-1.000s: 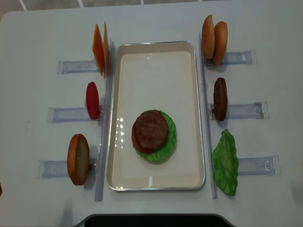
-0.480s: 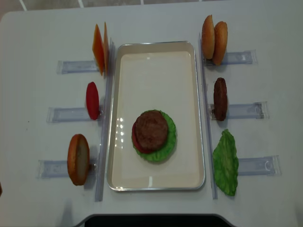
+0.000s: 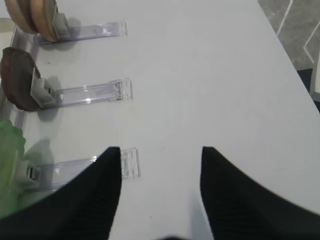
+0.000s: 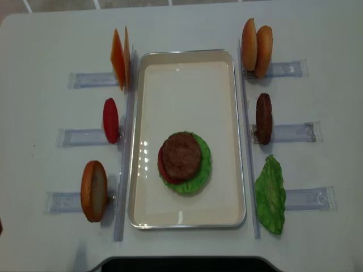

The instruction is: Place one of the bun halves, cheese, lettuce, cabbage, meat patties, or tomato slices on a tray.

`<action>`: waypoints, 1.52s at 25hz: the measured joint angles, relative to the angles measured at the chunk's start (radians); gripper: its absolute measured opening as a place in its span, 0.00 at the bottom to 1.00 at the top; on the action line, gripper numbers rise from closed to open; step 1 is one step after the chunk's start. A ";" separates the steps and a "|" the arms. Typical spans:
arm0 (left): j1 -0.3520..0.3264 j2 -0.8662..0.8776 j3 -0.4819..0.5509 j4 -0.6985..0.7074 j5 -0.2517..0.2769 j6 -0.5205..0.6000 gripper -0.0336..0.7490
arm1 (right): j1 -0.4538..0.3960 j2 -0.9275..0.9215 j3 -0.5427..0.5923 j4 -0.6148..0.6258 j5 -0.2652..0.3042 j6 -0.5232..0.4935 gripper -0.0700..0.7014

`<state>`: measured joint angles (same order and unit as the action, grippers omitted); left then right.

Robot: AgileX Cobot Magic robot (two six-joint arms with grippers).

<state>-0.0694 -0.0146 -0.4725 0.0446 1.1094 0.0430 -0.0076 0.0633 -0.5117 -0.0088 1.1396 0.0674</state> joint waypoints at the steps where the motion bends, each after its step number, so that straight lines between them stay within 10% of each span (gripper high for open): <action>1: 0.000 0.000 0.000 0.000 0.000 0.001 0.03 | 0.000 -0.007 0.000 0.000 -0.002 0.000 0.54; 38: 0.000 0.000 0.000 0.000 0.000 0.001 0.03 | 0.000 -0.071 0.003 0.009 -0.006 -0.008 0.49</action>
<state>-0.0694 -0.0146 -0.4725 0.0446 1.1094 0.0439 -0.0076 -0.0078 -0.5083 0.0000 1.1334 0.0596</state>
